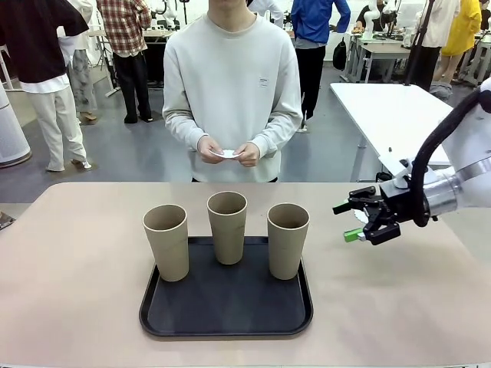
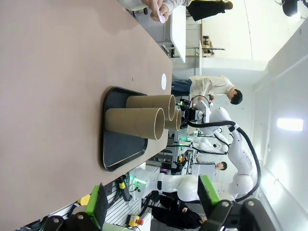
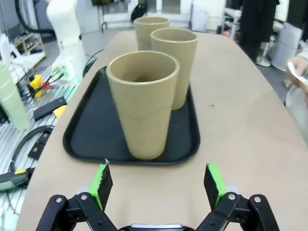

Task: Place coasters on the table and set cups on them.
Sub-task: Pick up one Reusable plastic cup and place it on a coaster set by the human.

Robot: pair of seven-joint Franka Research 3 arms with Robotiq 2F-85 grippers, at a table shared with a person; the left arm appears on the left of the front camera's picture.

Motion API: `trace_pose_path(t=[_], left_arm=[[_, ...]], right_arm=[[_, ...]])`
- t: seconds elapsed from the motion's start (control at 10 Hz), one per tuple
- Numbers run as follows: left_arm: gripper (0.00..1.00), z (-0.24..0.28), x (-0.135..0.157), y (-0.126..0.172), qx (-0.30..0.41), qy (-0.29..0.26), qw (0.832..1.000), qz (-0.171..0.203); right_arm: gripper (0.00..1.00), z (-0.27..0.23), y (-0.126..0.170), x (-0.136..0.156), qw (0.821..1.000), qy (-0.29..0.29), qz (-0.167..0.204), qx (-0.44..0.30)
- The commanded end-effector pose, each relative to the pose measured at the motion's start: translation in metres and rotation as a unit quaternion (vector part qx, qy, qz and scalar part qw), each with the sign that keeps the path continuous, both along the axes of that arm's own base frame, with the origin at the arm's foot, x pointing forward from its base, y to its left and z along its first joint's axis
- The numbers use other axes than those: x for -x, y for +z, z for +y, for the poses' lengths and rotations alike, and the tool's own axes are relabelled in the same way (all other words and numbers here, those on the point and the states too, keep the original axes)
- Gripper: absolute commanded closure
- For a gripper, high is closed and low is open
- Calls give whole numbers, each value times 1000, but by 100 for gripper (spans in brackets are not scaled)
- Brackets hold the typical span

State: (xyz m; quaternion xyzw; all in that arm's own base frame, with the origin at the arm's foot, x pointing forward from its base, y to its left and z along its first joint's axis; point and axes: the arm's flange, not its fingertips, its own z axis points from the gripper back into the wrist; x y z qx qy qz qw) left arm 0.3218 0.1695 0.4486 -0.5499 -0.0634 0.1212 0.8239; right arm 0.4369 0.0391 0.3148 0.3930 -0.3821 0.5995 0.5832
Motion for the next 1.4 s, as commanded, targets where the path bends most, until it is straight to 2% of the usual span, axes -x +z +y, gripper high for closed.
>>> trace_pose_path(t=[0.0,0.4,0.6,0.7,1.1,1.3], left_arm=[[0,1,0,2,9,1,1000,-5],[0,1,0,2,9,1,1000,-5],[0,1,0,2,9,1,1000,-5],[0,1,0,2,9,1,1000,-5],[0,1,0,2,9,1,1000,-5],[0,1,0,2,9,1,1000,-5]], right_arm=[[0,19,-13,-20,999,-33,-10,-15],[0,49,-22,-27,1000,-14,-4,-19],[0,46,-16,-21,999,-22,16,-18],[0,47,-18,-22,1000,-5,8,-16],[0,47,-18,-22,1000,-6,9,-16],[0,51,-26,-16,999,-30,26,-8]])
